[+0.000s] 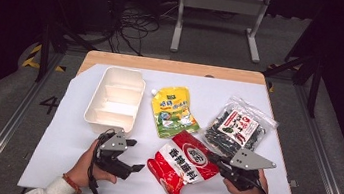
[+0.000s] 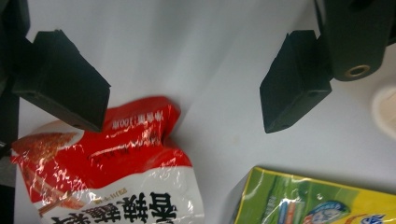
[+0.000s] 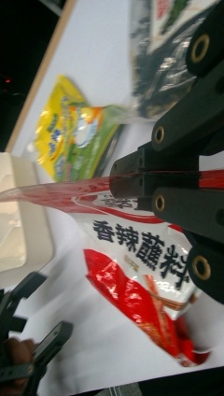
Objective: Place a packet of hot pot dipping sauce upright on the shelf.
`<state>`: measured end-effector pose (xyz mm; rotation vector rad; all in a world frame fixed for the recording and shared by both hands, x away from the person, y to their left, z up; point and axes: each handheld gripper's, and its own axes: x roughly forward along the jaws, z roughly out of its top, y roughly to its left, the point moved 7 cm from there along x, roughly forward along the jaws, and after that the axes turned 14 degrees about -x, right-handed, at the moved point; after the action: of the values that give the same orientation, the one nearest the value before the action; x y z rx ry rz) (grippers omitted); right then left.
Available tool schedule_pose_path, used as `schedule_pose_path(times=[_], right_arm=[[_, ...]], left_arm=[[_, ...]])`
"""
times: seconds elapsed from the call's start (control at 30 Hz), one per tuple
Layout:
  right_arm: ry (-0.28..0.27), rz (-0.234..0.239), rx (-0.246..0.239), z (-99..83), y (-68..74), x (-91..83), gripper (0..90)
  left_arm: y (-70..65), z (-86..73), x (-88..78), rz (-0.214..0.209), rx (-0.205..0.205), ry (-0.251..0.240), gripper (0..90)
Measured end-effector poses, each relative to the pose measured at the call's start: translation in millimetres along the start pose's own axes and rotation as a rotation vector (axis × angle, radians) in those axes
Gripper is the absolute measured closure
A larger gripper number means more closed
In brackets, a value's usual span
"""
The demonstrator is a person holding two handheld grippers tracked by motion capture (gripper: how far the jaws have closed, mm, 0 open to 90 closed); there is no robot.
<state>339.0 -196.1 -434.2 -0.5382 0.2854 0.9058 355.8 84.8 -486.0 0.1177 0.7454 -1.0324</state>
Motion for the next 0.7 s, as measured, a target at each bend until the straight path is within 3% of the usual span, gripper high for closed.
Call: schedule_pose_path(times=[0.27, 0.57, 0.7], right_arm=[[-0.044, -0.015, -0.104, 31.8, 4.7, 16.8, 90.0], [-0.141, -0.006, -0.138, 57.0, 11.1, 18.8, 90.0], [-0.180, 0.000, -0.141, 65.0, 13.2, 12.9, 90.0]], left_arm=[[-8.1, 13.1, 16.6, -0.056, 0.026, 0.017, 16.9], [-11.8, 27.0, 31.6, -0.084, 0.031, 0.011, 17.4], [-14.5, 31.7, 36.7, -0.121, 0.027, 0.015, 20.2]])
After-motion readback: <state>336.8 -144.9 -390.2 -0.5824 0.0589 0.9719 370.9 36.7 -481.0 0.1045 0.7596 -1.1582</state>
